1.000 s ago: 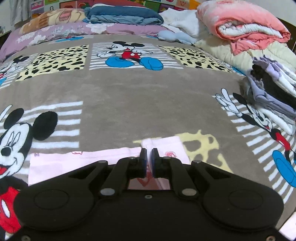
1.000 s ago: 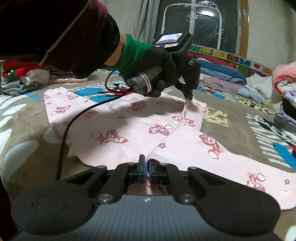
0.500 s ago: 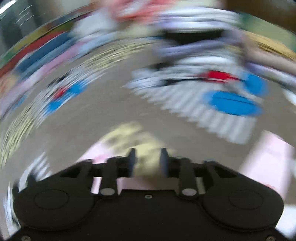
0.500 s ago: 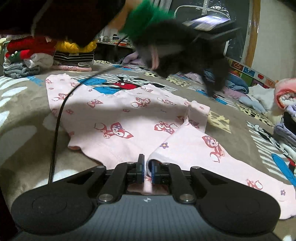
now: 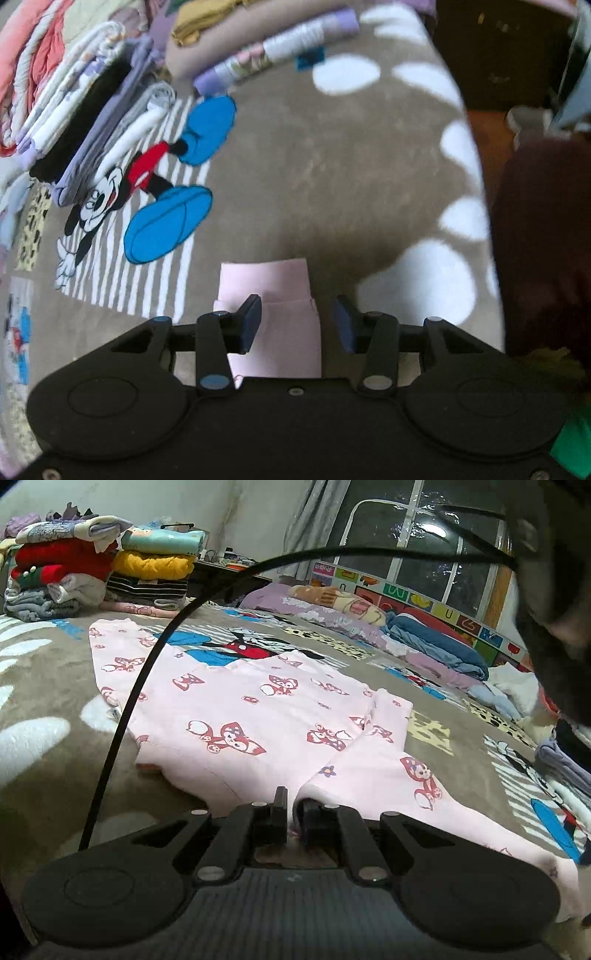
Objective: Fold clothes
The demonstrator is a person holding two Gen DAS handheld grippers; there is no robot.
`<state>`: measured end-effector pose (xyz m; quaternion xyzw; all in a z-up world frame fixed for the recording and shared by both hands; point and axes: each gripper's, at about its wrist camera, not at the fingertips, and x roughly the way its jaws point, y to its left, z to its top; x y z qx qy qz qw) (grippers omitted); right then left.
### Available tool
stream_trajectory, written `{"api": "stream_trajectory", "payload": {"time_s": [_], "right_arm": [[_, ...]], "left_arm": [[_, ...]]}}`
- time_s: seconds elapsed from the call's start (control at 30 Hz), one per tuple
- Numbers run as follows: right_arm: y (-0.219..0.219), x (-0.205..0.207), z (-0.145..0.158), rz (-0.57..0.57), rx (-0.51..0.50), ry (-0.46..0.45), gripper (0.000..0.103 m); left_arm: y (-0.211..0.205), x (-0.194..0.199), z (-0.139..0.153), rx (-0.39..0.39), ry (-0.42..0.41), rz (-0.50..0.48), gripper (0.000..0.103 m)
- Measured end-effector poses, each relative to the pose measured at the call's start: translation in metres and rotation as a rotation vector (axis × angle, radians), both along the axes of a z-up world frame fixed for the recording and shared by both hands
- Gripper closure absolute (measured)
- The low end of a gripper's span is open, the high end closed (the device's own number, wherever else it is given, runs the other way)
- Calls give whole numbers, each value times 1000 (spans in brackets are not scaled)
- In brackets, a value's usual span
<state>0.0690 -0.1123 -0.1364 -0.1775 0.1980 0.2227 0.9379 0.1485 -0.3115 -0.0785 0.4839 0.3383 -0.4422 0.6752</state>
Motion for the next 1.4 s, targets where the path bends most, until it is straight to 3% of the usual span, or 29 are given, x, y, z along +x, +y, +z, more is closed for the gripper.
{"api": "stream_trajectory", "payload": {"time_s": [0.13,0.17,0.2,0.23,0.33,0.43,0.57,0.73,0.8,0.97,1.1,1.27,1.4], "right_arm": [[1,-1,-1,2,-8,-8,91],[1,0,-1,3,-8,-8,91],[1,0,-1,4,-8,-7,91],[0,1,-1,5,-6,-5,91],[-1,2,0,7,0,-1,91],[-1,1,0,7,0,-2,91],[-2,-2,1,6,3,-11,90],[-1,-7,1,13,-4,-36,83],[-1,-10,2,17,-12,-49,78],[-2,-22,9,24,-17,-89,38],[-11,-39,16,36,7,-97,37],[-30,-51,21,7,42,-120,36],[-39,-48,25,6,74,-165,34]], "left_arm": [[-11,0,-14,44,-45,40,62],[-14,-1,-17,52,-57,50,80],[-16,-1,-20,61,-68,60,90],[-16,0,-19,51,-74,76,96],[-8,3,-7,-17,-86,138,98],[26,11,37,-205,-83,270,99],[113,15,110,-521,-97,483,99],[231,2,157,-794,-131,713,99],[275,-2,156,-858,-137,799,99],[368,-3,122,-1029,-73,993,99],[427,-11,80,-1156,-11,1128,99],[469,-18,21,-1281,77,1277,99],[487,-17,-4,-1328,142,1345,99]]}}
